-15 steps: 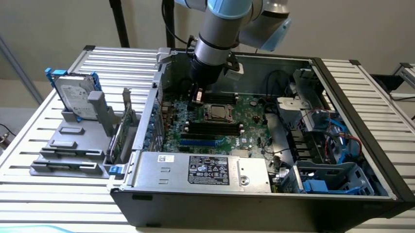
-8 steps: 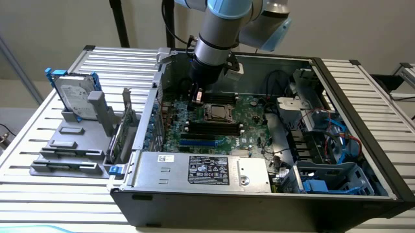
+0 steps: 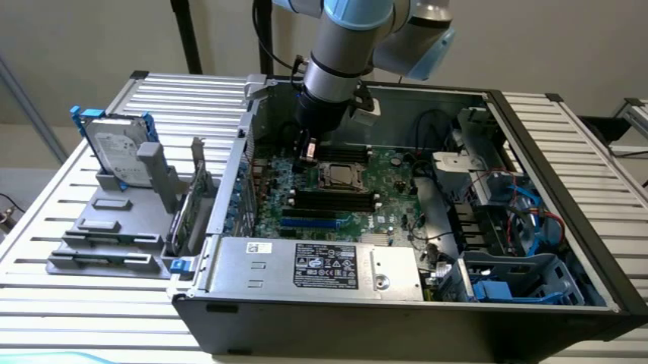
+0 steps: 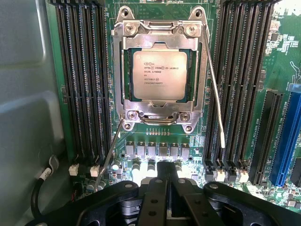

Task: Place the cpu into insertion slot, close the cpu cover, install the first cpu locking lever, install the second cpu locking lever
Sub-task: 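Install the first cpu locking lever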

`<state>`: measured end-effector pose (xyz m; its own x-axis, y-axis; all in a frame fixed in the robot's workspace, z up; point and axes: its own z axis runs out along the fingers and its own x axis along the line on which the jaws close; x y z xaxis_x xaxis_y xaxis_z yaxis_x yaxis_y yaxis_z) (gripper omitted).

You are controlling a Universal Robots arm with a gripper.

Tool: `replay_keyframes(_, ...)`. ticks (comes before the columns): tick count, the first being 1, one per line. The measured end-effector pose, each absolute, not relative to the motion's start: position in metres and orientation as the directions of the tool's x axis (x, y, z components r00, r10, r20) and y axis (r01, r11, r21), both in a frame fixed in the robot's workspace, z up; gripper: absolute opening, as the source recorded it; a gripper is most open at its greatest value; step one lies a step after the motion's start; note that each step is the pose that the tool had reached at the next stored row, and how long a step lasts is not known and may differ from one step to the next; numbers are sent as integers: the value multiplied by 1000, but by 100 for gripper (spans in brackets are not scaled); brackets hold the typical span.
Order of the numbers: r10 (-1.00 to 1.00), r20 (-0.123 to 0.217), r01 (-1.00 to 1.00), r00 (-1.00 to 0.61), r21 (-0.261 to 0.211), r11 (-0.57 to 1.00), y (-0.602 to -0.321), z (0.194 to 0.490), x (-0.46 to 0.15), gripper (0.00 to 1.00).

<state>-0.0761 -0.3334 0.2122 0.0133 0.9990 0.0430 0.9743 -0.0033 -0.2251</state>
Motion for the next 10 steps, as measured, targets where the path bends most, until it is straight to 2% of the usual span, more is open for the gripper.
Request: replay_keyframes(10,997,69,972,28,-233,-11,-339,225,-82,11)
